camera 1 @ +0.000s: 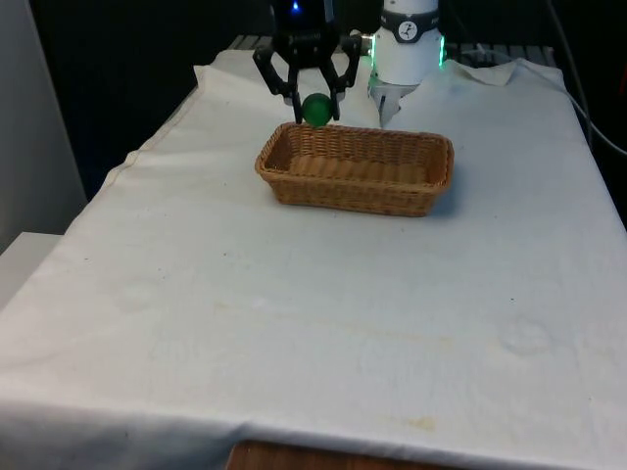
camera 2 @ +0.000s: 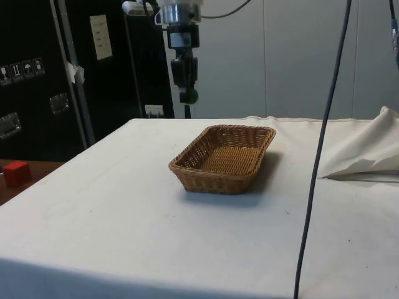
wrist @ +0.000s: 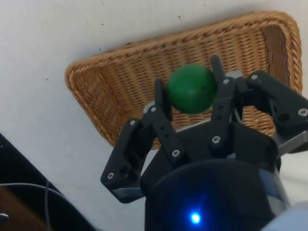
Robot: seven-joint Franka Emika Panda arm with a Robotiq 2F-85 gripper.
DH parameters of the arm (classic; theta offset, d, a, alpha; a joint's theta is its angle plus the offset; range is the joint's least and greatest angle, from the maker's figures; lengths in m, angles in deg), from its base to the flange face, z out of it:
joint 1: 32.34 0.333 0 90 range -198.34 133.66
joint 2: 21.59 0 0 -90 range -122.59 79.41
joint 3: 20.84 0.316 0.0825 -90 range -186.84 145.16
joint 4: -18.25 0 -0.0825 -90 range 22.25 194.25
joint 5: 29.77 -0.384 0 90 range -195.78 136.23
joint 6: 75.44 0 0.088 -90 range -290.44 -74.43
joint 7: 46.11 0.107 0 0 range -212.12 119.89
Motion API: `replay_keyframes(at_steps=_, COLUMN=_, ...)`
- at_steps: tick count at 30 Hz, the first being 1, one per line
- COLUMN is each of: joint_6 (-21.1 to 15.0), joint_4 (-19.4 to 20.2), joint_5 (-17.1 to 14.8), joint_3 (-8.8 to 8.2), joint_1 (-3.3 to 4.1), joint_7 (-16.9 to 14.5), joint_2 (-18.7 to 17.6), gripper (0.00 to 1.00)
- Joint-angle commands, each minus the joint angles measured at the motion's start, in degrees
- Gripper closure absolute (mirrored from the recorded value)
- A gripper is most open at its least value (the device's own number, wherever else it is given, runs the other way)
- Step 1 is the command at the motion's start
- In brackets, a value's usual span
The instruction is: Pick up the ball and place it into the basket.
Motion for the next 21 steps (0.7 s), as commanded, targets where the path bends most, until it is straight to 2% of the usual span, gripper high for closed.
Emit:
replay_keyframes(at_steps=1, joint_6=-0.5, joint_4=0.6, joint_5=0.1, joint_3=0.00, joint_1=0.00, joint_7=-0.1, joint_2=0.4, gripper=0.99)
replay_keyframes(at_steps=2, joint_6=-1.9, joint_4=1.8, joint_5=1.0, joint_3=-0.29, joint_1=0.40, joint_7=0.3, joint_2=1.3, gripper=0.99)
replay_keyframes(at_steps=6, joint_6=-3.7, joint_4=4.3, joint_5=1.4, joint_3=-0.17, joint_1=0.46, joint_7=0.3, joint_2=2.7, gripper=0.99)
replay_keyframes(at_steps=8, joint_6=-5.8, joint_4=6.6, joint_5=1.5, joint_3=0.11, joint_1=0.57, joint_7=0.2, joint_2=3.4, gripper=0.99)
replay_keyframes(at_steps=9, joint_6=-3.8, joint_4=5.3, joint_5=0.9, joint_3=0.17, joint_1=0.17, joint_7=-0.2, joint_2=3.0, gripper=0.99)
replay_keyframes(at_steps=10, joint_6=-6.4, joint_4=7.4, joint_5=1.5, joint_3=0.23, joint_1=0.57, joint_7=0.1, joint_2=3.7, gripper=0.99)
replay_keyframes(at_steps=13, joint_6=-9.4, joint_4=10.5, joint_5=1.6, joint_3=0.80, joint_1=0.52, joint_7=0.1, joint_2=4.4, gripper=0.99)
replay_keyframes(at_steps=16, joint_6=-11.5, joint_4=12.8, joint_5=1.6, joint_3=1.15, joint_1=0.52, joint_7=0.1, joint_2=4.7, gripper=0.99)
replay_keyframes(at_steps=17, joint_6=-10.2, joint_4=11.9, joint_5=0.9, joint_3=1.38, joint_1=0.17, joint_7=-0.5, joint_2=4.4, gripper=0.99)
replay_keyframes(at_steps=18, joint_6=-12.1, joint_4=13.5, joint_5=1.7, joint_3=1.26, joint_1=0.52, joint_7=0.1, joint_2=4.8, gripper=0.99)
replay_keyframes(at_steps=21, joint_6=-14.0, joint_4=15.4, joint_5=1.8, joint_3=1.49, joint_1=0.46, joint_7=0.0, joint_2=4.9, gripper=0.99)
